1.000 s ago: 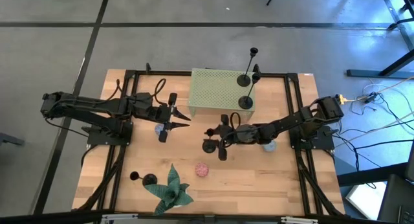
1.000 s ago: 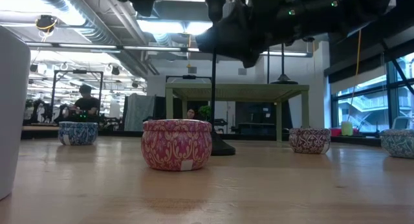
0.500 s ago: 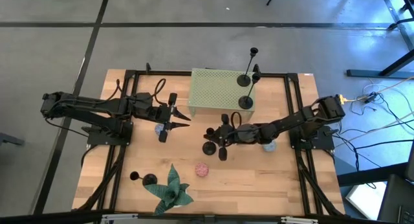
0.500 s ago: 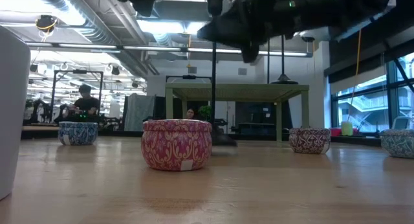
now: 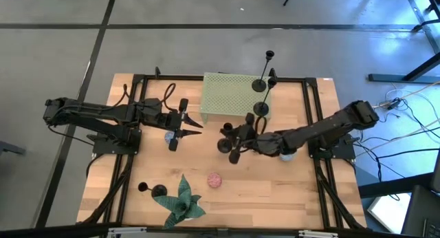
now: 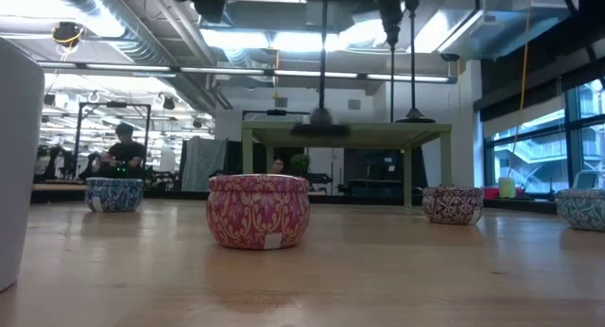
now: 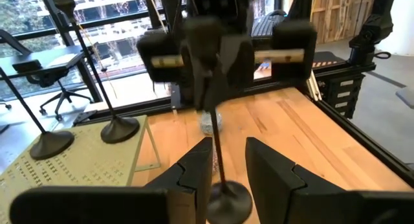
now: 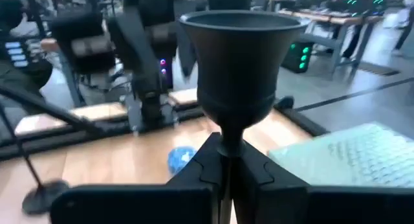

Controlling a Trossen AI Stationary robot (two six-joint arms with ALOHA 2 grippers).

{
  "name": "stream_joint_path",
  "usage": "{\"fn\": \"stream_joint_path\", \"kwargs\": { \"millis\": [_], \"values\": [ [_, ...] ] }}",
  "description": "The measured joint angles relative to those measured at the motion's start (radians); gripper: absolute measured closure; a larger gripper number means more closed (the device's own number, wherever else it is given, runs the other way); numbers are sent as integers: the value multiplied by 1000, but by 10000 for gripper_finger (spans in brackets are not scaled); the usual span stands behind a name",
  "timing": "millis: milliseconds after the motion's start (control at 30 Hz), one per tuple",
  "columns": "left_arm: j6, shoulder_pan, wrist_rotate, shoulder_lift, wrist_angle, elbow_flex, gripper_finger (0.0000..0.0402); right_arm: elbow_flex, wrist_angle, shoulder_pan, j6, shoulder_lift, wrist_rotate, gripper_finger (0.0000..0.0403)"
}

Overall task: Pick & Place candle stick holders
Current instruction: Put the black candle holder on the shelf

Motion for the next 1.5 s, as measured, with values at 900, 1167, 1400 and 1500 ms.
{"fn": "stream_joint_path", "kwargs": {
  "millis": [900, 1167, 1400, 1500],
  "values": [
    [-7, 0, 0, 0, 26, 0, 313, 200, -163, -80, -167, -25, 195, 389],
    [70, 0, 0, 57, 166, -1, 308, 199, -124, -81, -153, -25, 77, 388],
    [37, 39, 0, 174, 290, 0, 260, 199, -115, -83, -153, -25, 55, 372],
    [-14, 67, -1, 206, 360, 4, 232, 199, -115, -83, -153, -25, 55, 373]
  ]
}}
